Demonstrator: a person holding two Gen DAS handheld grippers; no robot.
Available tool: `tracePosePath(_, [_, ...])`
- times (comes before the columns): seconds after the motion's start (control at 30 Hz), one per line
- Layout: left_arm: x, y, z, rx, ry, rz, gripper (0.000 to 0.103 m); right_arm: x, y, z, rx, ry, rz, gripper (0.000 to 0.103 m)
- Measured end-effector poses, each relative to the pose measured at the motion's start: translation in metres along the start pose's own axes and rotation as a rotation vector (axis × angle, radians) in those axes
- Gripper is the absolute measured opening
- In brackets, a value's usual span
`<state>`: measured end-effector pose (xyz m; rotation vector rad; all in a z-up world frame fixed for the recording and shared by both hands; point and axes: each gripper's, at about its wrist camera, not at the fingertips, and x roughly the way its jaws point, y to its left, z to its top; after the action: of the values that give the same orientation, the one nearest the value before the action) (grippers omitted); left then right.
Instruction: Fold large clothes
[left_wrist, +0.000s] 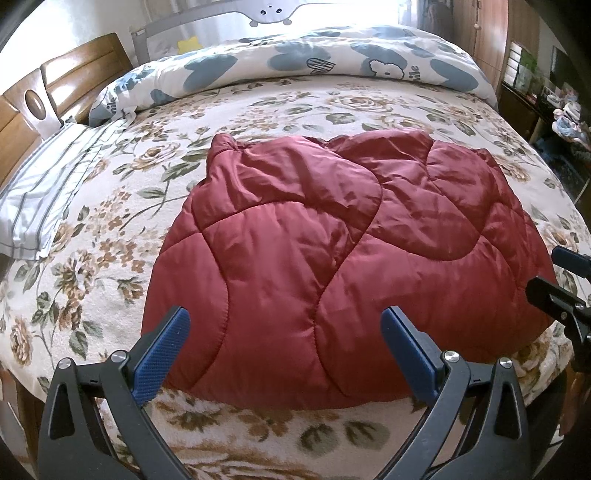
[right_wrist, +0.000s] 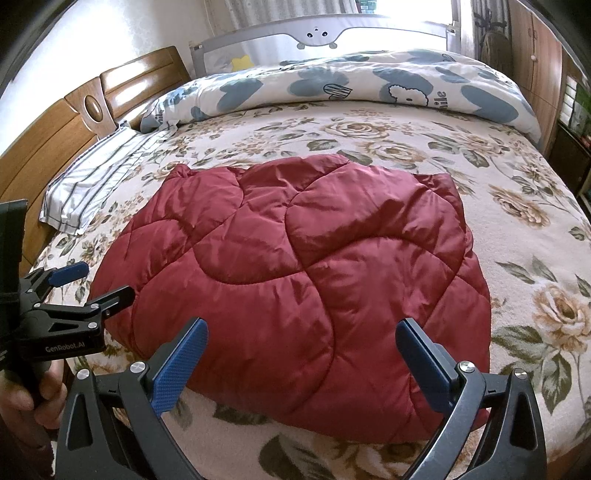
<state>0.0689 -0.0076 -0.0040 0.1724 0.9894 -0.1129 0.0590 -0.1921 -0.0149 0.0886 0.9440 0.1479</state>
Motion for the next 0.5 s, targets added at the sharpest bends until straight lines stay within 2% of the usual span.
tracePosePath(0.5, [-0.0009, -0.0007, 0.0032, -0.002, -0.003, 0.000, 0.103, 0.0006, -0.0011, 0.0011, 0.000, -0.002, 0.001, 0.102])
